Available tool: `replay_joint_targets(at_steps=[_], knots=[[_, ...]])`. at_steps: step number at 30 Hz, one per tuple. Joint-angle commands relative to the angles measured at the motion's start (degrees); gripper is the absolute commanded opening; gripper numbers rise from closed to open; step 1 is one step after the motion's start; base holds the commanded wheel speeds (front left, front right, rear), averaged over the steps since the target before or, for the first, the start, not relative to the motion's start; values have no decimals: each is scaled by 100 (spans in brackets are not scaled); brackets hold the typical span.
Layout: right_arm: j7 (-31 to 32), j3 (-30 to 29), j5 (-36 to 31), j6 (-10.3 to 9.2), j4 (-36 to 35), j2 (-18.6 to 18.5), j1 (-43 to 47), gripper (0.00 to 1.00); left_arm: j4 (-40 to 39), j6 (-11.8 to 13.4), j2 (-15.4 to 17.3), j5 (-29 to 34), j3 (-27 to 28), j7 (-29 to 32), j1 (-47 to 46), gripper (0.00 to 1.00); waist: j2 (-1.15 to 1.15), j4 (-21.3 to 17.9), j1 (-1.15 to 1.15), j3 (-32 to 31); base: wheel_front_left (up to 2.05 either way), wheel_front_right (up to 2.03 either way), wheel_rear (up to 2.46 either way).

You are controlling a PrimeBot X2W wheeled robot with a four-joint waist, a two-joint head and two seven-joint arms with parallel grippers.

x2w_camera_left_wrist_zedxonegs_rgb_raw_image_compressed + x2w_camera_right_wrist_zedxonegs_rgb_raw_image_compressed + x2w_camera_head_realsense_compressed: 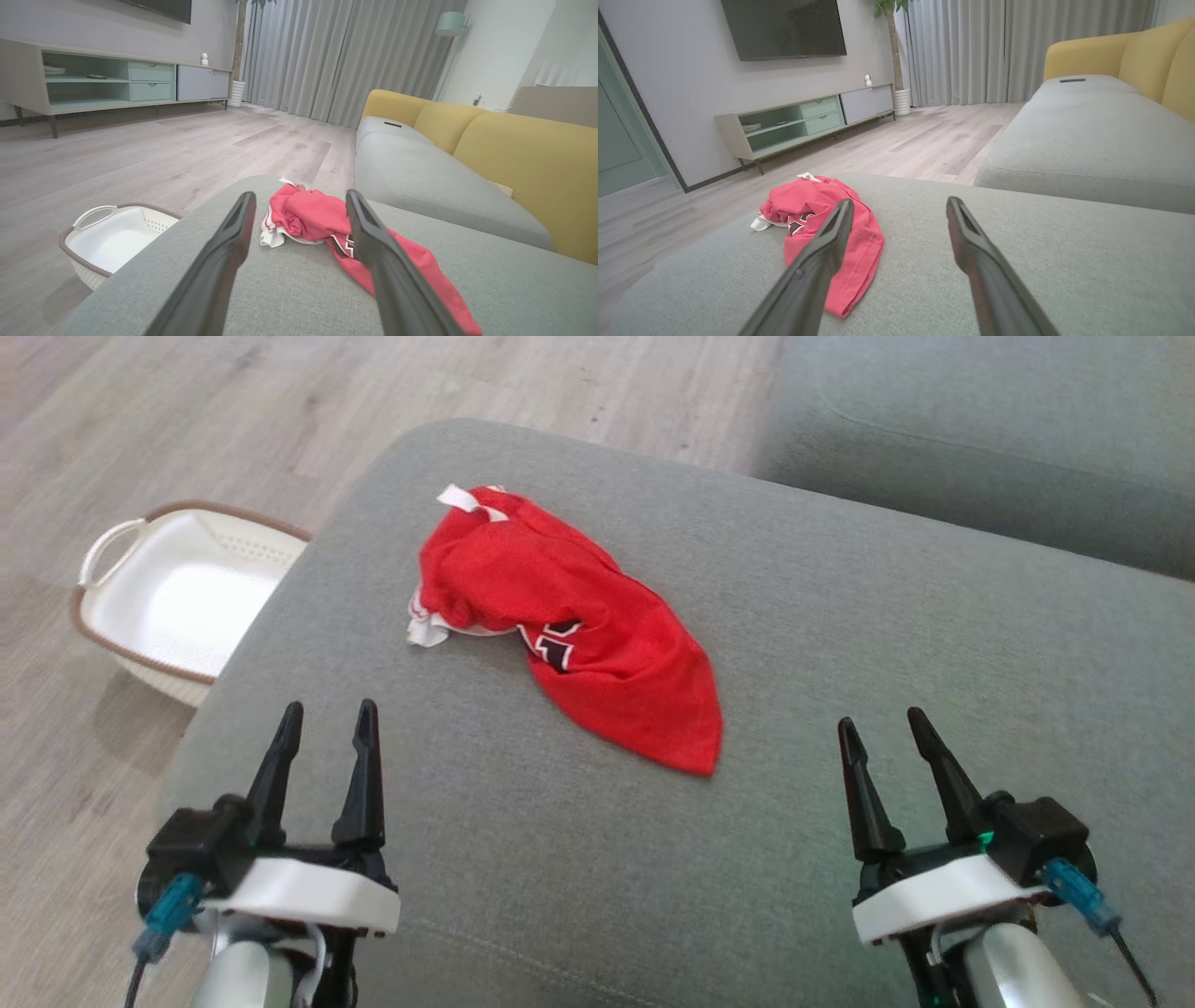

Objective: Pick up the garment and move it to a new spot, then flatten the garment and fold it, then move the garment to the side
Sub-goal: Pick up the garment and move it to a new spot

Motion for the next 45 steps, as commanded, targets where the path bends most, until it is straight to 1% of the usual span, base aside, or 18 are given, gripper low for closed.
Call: replay_joint_targets(at_steps=[1, 5, 9, 12, 14, 16, 17, 20, 23, 25, 32, 35, 40, 41, 42, 45], knots=[[-61, 122, 52, -4, -155, -17, -121, 100, -175, -30, 31, 49, 238, -31, -131, 100, 0, 73, 0, -20, 0, 0, 0], [-61, 144, 109, -4, -150, -17, -142, 100, -184, -20, 31, 32, 298, -31, -143, 100, 0, 108, 0, 46, 0, 0, 0], [-61, 156, 44, -4, -141, -17, -233, 100, -106, -55, 31, 74, 383, -31, -258, 100, 0, 9, 0, 235, 0, 0, 0], [-61, 74, -65, -4, -173, -17, -337, 100, 53, -134, 44, 194, 454, -31, -497, 100, 0, -105, 0, 457, 0, 0, 0], [-53, 1, -157, -4, -226, -17, -430, 100, 309, -202, 157, 277, 431, -31, -758, 100, 0, -197, 0, 657, 0, 0, 0], [-16, -79, -267, -4, -317, -17, -526, 100, 678, -257, 338, 320, 358, -31, -1114, 100, 0, -296, 0, 873, 0, 0, 0], [-16, -79, -267, -4, -317, -17, -526, 100, 678, -257, 338, 320, 358, -31, -1114, 100, 0, -296, 0, 873, 0, 0, 0], [70, -269, -443, -4, -513, -17, -638, 100, 1285, -316, 676, 313, 69, 4, -1838, 100, 0, -416, 0, 1181, 0, 0, 0], [184, -456, -599, -4, -748, -17, -736, 100, 1856, -333, 1014, 17, -407, 230, -2627, 100, 0, -551, 0, 1501, 0, 0, 0], [252, -553, -696, -4, -893, -17, -795, 100, 2232, -335, 1316, -211, -950, 446, -3131, 100, 0, -633, 0, 1682, 0, 0, 0], [420, -628, -869, -4, -1242, -17, -1012, 100, 3054, -337, 2056, -1595, -2656, 1190, -4525, 100, 0, -983, 0, 2215, 0, 0, 0], [450, -618, -869, -4, -1335, -17, -1073, 100, 3266, -337, 2302, -2087, -3263, 1465, -4908, 100, 0, -1119, 0, 2380, 0, 0, 0], [431, -632, -857, -4, -1390, -17, -1102, 100, 3500, -338, 2580, -2797, -4114, 1864, -5274, 100, 0, -1261, 0, 2502, 0, 0, 0], [422, -631, -851, -4, -1388, -17, -1107, 100, 3520, -338, 2647, -2939, -4258, 1891, -5323, 33, 0, -1287, 0, 2507, 0, 0, 0], [413, -627, -844, -4, -1381, -17, -1111, 100, 3539, -338, 2714, -3041, -4392, 1877, -5371, 0, 0, -1307, 0, 2502, 0, 0, 0], [376, -636, -805, -4, -1341, -17, -1115, 100, 3594, -338, 2856, -3322, -4758, 1781, -5470, 0, 0, -1347, 0, 2448, 0, 0, 0]])
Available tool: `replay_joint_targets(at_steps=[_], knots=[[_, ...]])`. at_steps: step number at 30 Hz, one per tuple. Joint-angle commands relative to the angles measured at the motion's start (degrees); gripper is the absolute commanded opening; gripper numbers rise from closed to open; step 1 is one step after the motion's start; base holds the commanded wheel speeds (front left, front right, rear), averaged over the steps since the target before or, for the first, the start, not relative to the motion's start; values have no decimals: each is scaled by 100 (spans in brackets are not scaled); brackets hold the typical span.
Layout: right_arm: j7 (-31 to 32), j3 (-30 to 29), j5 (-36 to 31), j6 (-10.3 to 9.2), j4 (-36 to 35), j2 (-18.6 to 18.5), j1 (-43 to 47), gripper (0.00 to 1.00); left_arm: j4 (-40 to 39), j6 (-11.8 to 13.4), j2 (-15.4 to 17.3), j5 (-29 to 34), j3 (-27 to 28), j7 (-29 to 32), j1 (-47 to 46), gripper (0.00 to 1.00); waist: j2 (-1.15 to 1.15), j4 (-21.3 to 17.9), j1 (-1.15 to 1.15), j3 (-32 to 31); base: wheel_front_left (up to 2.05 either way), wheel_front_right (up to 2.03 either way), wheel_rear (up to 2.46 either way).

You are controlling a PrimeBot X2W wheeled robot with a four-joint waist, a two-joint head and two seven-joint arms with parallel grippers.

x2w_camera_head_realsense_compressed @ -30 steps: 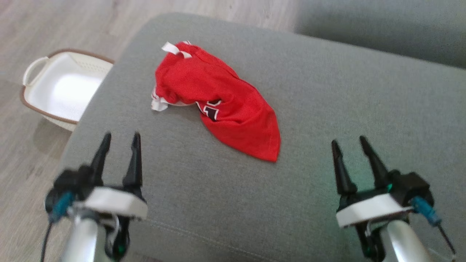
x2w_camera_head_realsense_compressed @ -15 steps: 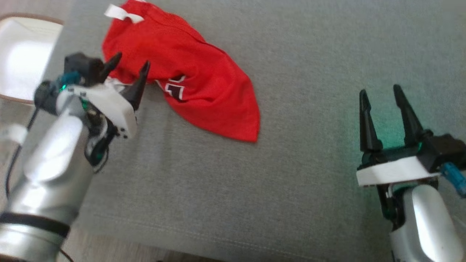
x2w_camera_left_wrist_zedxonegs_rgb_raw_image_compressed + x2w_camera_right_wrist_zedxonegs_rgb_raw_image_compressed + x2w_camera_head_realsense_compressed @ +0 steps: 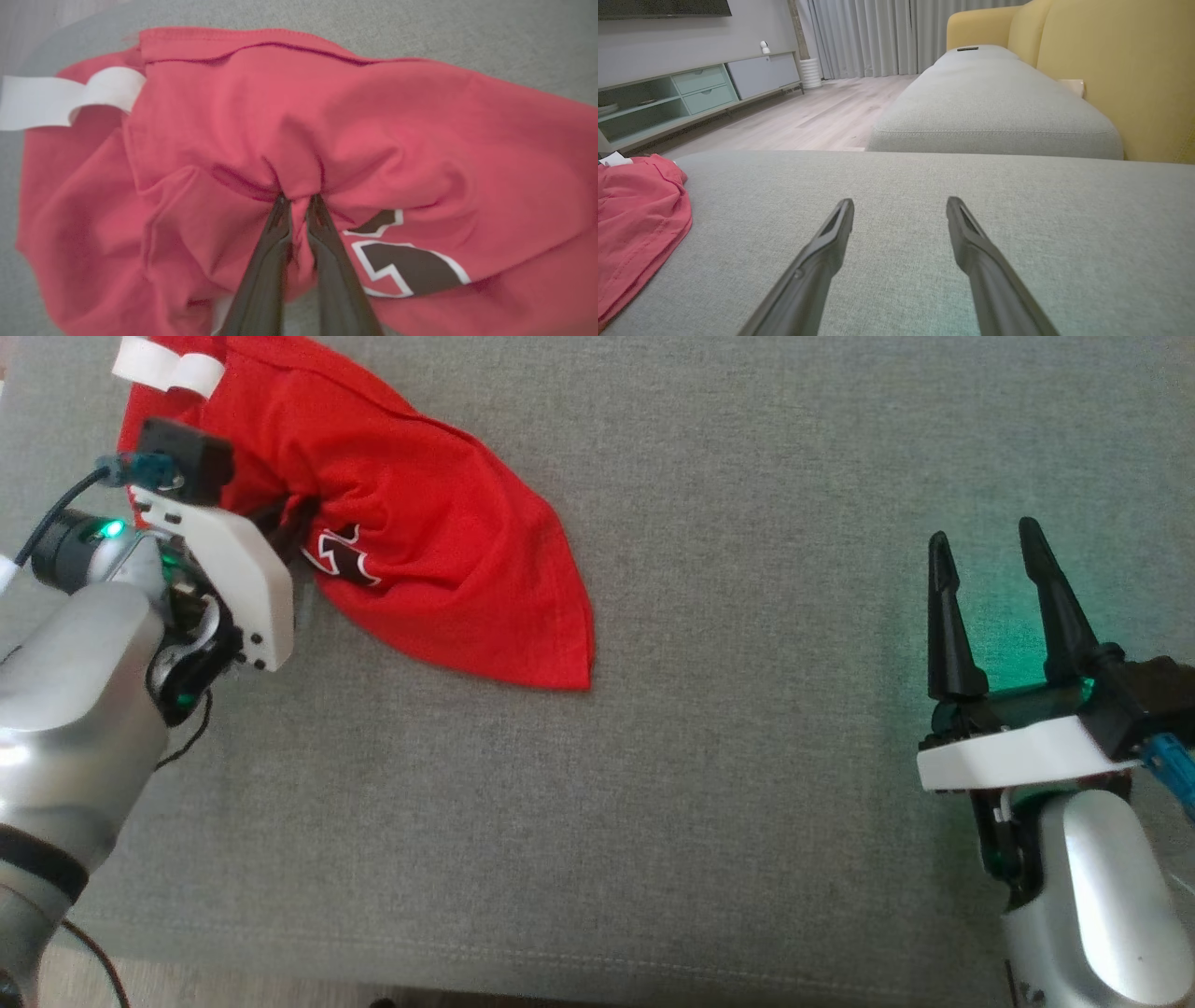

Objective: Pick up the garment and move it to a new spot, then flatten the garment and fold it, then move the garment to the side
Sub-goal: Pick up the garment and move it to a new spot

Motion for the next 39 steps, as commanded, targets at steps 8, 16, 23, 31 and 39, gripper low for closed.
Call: replay_joint_targets(at_steps=[8, 16, 23, 31, 39], knots=[[-165, 190, 152, -5, 52, -8, -110, 100, 354, 40, 478, 392, -98, -1721, -638, 0, 0, -121, -1, -444, 0, 0, 0], [-299, 249, 366, -5, 282, -8, -12, 100, -1479, 376, 583, 1737, 755, -1851, -351, 0, 0, -401, -1, -1001, 0, 0, 0], [-382, 325, 535, -5, 424, -8, 81, 100, -2579, 351, 472, 2368, 1111, -1852, 132, 0, 0, -715, -1, -1315, 0, 0, 0], [-446, 498, 745, -5, 453, -8, -29, 100, -2634, 158, 168, 2567, 884, -1837, -96, 0, 0, -1379, -1, -1196, 0, 0, 0], [-480, 779, 1033, -5, 432, -8, -375, 100, -2107, 76, -303, 2646, 557, -1665, -720, 0, 0, -2187, -1, -783, 0, 0, 0]])
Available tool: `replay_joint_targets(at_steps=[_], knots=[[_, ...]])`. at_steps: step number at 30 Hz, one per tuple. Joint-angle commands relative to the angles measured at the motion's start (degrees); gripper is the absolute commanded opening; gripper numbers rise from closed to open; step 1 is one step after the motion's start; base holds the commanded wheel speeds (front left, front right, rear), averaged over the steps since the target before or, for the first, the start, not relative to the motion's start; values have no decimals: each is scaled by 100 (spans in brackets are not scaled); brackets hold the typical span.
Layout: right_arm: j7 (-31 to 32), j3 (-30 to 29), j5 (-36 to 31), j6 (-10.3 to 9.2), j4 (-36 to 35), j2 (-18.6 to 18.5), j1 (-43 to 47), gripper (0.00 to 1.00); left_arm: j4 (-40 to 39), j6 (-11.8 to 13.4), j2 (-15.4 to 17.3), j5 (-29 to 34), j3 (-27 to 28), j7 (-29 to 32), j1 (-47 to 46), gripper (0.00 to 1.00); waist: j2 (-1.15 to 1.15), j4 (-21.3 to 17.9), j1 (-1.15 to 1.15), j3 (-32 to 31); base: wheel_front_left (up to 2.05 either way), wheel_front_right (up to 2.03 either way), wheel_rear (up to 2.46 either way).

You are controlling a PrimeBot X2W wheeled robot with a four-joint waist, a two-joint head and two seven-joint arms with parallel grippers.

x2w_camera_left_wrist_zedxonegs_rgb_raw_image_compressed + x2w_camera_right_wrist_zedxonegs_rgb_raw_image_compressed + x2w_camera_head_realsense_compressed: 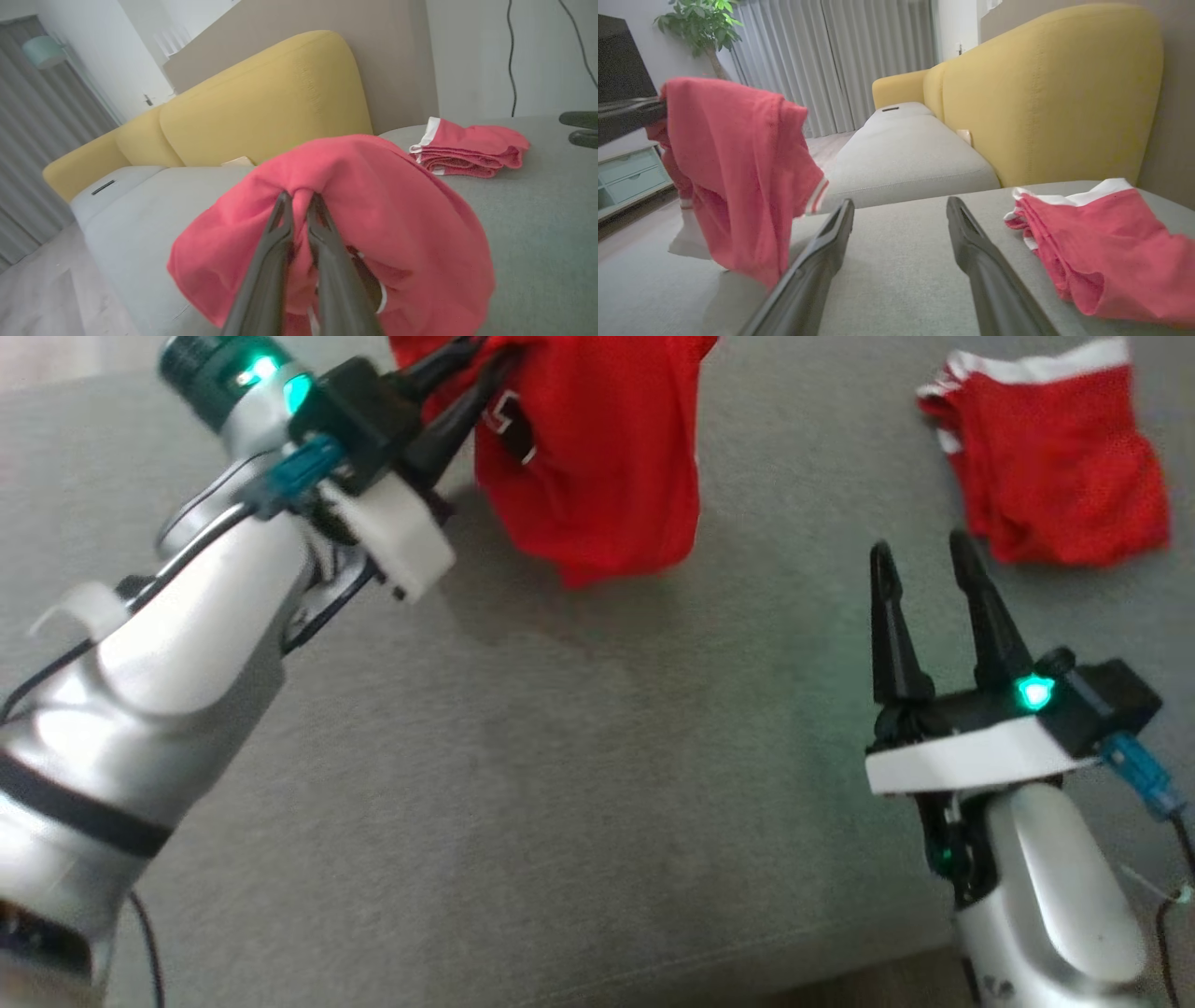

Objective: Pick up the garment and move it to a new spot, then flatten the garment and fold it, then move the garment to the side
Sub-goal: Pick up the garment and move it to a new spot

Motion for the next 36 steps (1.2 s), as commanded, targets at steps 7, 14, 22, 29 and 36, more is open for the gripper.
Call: replay_joint_targets(at_steps=[7, 14, 22, 29, 36], knots=[[-76, 308, 272, -5, -273, -11, -462, 100, 960, -48, -586, -14, -100, 5, -909, 100, 0, -748, 0, 387, 0, 0, 0], [-77, 133, 179, -5, -282, -11, -340, 100, 1374, 94, -771, -126, 276, -178, -918, 100, 0, -446, 0, 194, 0, 0, 0], [-77, -190, -146, -5, -265, -11, -185, 100, 418, 423, -407, -170, 1153, -183, -1, 100, 0, 285, 0, -149, 0, 0, 0], [-77, -439, -397, -5, -169, -11, 87, 100, -659, 749, -242, -155, 2121, -183, 1637, 100, 0, 970, 0, -564, 0, 0, 0], [-47, -416, -401, -5, -49, -11, 397, 100, -1532, 900, -572, 7, 2929, -184, 3474, 100, 0, 1315, 0, -936, 0, 0, 0]])
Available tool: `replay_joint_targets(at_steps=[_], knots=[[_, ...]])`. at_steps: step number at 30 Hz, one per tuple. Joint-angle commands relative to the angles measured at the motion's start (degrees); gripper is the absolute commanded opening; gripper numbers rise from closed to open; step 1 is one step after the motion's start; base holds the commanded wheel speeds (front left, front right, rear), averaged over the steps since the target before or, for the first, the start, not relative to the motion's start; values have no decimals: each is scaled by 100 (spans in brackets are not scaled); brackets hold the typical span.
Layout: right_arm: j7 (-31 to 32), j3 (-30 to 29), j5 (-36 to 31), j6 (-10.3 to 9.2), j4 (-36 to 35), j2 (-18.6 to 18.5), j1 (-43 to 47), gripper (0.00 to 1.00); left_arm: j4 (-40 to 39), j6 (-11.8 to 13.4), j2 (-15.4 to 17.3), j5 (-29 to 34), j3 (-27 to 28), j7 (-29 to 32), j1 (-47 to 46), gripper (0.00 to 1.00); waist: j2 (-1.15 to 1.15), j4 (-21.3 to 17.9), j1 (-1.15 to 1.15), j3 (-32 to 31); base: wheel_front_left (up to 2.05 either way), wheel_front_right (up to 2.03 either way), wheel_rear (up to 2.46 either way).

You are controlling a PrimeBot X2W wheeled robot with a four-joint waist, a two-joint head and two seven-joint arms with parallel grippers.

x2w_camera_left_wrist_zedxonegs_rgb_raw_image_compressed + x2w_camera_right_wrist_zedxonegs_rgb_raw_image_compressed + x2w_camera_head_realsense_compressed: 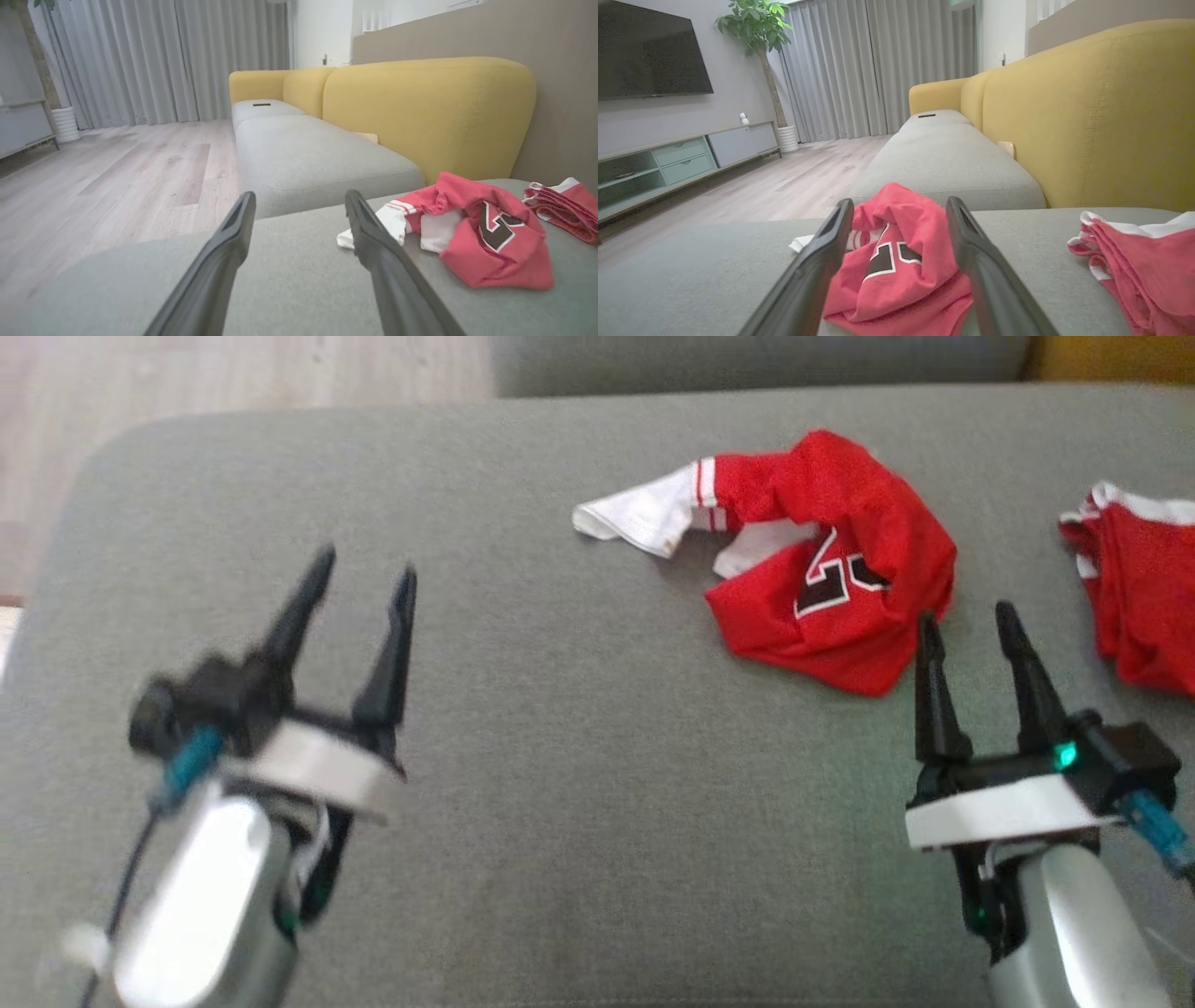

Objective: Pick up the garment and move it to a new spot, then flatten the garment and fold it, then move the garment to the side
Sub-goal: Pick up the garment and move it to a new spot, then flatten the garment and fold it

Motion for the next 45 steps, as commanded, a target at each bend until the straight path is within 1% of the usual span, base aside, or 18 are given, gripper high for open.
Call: replay_joint_targets(at_steps=[1, 5, 7, 11, 15, 21, 25, 30, 31, 38, 42, 45], knots=[[-1, 149, -4, -4, -157, -14, -22, 100, -296, 24, 18, 83, 348, -29, -45, 100, 0, 175, 0, -205, 0, 0, 0], [14, 190, 43, -4, -116, -14, 106, 100, -568, -21, -389, 257, 753, -29, 718, 100, 0, 218, 0, -298, 0, 0, 0], [26, 223, 51, -4, -112, -14, 135, 100, -662, -101, -600, 340, 947, -29, 955, 100, 0, 218, 0, -308, 0, 0, 0], [49, 243, 48, -4, -130, -14, 147, 100, -747, -334, -899, 614, 1203, -29, 1165, 100, 0, 222, 0, -288, 0, 0, 0], [83, 237, 18, -4, -152, -14, 121, 100, -738, -550, -1061, 839, 1367, -29, 1136, 100, 0, 237, 0, -236, 0, 0, 0], [299, 412, -186, -4, -52, -14, -8, 100, -710, -737, -1220, 998, 1546, -29, 1050, 100, 0, 283, 0, -92, 0, 0, 0], [653, 541, -530, -4, 265, -14, -274, 100, -660, -822, -1298, 1050, 1555, -29, 975, 100, 0, 399, 0, 54, 0, 0, 0], [1019, 511, -895, -4, 897, -14, -739, 100, -576, -883, -1368, 1052, 1531, -29, 879, 100, 0, 625, 0, 243, 0, 0, 0], [1019, 511, -895, -4, 897, -14, -739, 100, -576, -883, -1368, 1052, 1531, -29, 879, 100, 0, 625, 0, 243, 0, 0, 0], [1264, 239, -1181, -4, 1880, -14, -1406, 100, -534, -925, -1418, 986, 1393, -29, 793, 100, 0, 990, 0, 452, 0, 0, 0], [1293, 72, -1459, -4, 2438, -14, -1717, 100, -522, -936, -1427, 944, 1348, -29, 771, 100, 0, 1142, 0, 503, 0, 0, 0], [1209, 41, -1595, -4, 2798, -14, -1890, 100, -525, -940, -1429, 920, 1346, -29, 773, 100, 0, 1177, 0, 501, 0, 0, 0]])
